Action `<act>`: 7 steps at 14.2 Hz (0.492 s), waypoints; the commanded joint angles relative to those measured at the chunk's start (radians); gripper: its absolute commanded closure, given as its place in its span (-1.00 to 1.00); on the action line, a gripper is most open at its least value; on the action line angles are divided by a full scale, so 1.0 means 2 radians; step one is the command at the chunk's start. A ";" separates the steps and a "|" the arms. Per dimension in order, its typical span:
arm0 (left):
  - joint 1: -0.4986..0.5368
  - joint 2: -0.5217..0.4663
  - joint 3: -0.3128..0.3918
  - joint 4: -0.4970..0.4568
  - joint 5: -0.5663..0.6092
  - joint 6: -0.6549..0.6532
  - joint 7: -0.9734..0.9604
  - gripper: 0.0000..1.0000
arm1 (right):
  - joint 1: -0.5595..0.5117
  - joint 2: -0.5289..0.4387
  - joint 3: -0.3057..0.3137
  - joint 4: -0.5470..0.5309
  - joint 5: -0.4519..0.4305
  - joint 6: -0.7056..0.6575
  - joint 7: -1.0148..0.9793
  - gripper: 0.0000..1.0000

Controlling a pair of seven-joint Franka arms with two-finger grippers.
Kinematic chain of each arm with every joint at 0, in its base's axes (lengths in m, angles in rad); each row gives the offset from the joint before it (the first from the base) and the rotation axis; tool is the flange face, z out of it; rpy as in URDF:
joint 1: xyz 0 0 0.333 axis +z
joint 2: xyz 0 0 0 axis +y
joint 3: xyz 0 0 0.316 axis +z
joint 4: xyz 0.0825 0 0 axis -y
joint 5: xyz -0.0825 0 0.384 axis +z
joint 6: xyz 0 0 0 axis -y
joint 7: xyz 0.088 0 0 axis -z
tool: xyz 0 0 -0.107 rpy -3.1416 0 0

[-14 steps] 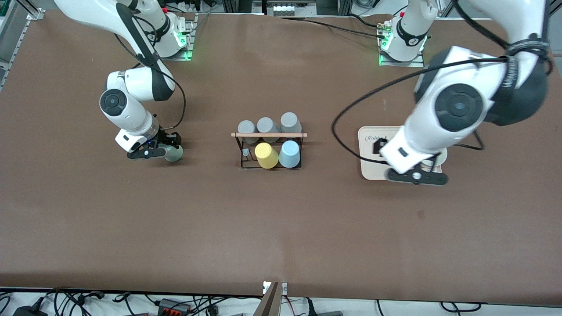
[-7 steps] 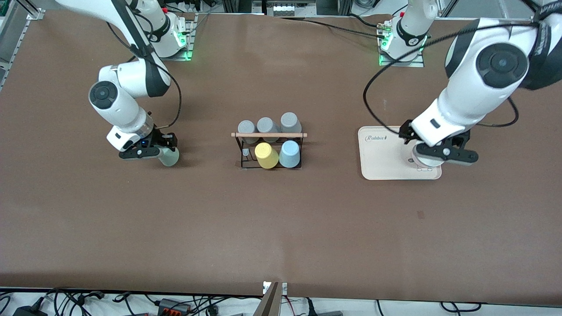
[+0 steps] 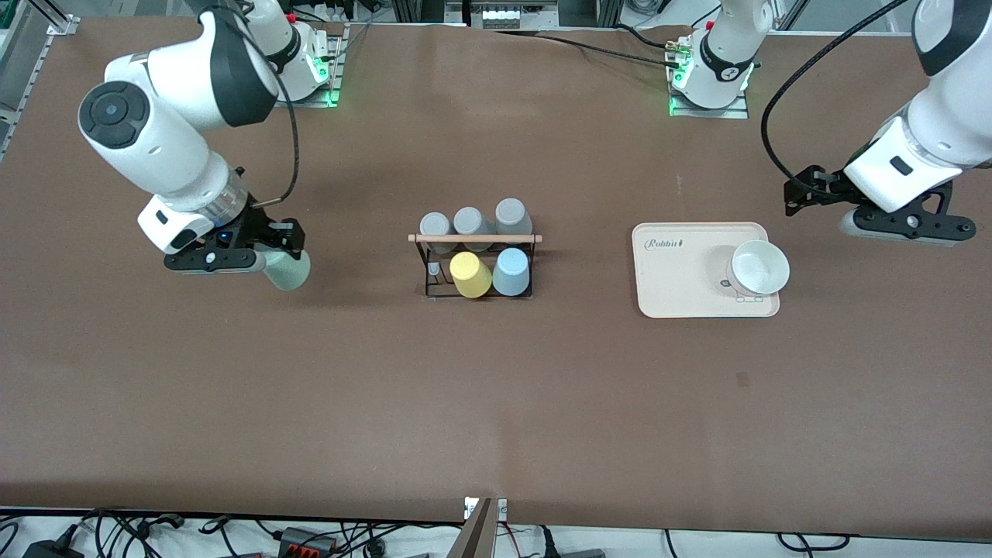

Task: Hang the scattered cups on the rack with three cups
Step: 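Carry the teal cup with the right gripper while the left gripper retracts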

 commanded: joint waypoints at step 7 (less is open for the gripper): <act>0.002 0.012 -0.004 0.019 -0.005 -0.013 0.007 -1.00 | 0.110 0.125 0.023 0.143 -0.025 -0.023 0.239 0.70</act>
